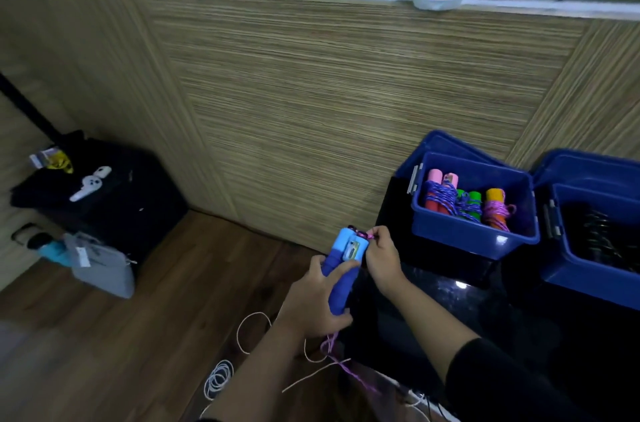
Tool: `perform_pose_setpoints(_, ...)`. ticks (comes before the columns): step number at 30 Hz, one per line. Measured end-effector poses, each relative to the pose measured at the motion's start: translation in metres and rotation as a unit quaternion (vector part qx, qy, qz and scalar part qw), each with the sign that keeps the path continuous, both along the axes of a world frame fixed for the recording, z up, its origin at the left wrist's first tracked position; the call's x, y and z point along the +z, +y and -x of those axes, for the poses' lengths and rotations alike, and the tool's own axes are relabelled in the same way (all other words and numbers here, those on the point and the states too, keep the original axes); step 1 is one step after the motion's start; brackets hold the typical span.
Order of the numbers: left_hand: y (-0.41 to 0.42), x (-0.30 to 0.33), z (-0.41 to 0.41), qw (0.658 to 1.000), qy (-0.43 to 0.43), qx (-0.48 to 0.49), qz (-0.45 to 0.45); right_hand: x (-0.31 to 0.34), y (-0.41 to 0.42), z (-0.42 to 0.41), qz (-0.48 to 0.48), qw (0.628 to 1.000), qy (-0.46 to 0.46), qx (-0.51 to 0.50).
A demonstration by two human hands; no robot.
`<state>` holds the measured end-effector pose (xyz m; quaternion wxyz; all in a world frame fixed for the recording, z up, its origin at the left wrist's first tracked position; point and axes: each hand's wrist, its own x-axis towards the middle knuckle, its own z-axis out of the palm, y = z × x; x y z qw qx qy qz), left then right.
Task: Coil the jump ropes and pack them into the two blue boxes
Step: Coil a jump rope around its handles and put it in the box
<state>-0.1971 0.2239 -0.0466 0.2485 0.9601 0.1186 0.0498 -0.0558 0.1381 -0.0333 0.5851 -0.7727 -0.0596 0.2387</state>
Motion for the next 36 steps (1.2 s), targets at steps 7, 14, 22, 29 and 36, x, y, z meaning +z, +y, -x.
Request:
perform_pose_setpoints(7,-0.01,0.008,-0.017,0.997,-0.045,0.044,0.055,0.005,-0.012,-0.015,0.026,0.999,-0.015,0.012)
perform_pose_setpoints(14,-0.019,0.026,-0.043,0.917,-0.204,0.225,0.257,0.028,-0.014,-0.012,0.117,0.962,-0.113,0.219)
perform_pose_setpoints(22,0.027,0.044,-0.013,0.748,-0.312,0.389,0.438,0.018,0.016,0.063,0.1,0.904,-0.022,0.415)
perform_pose_setpoints(29,0.057,0.04,0.056,0.853,-0.21,0.401,0.261,0.022,0.009,0.078,0.174,0.821,-0.188,0.511)
perform_pose_setpoints(36,0.059,0.046,0.062,0.945,-0.167,0.236,0.154,0.042,-0.03,0.058,0.179,0.782,-0.237,0.548)
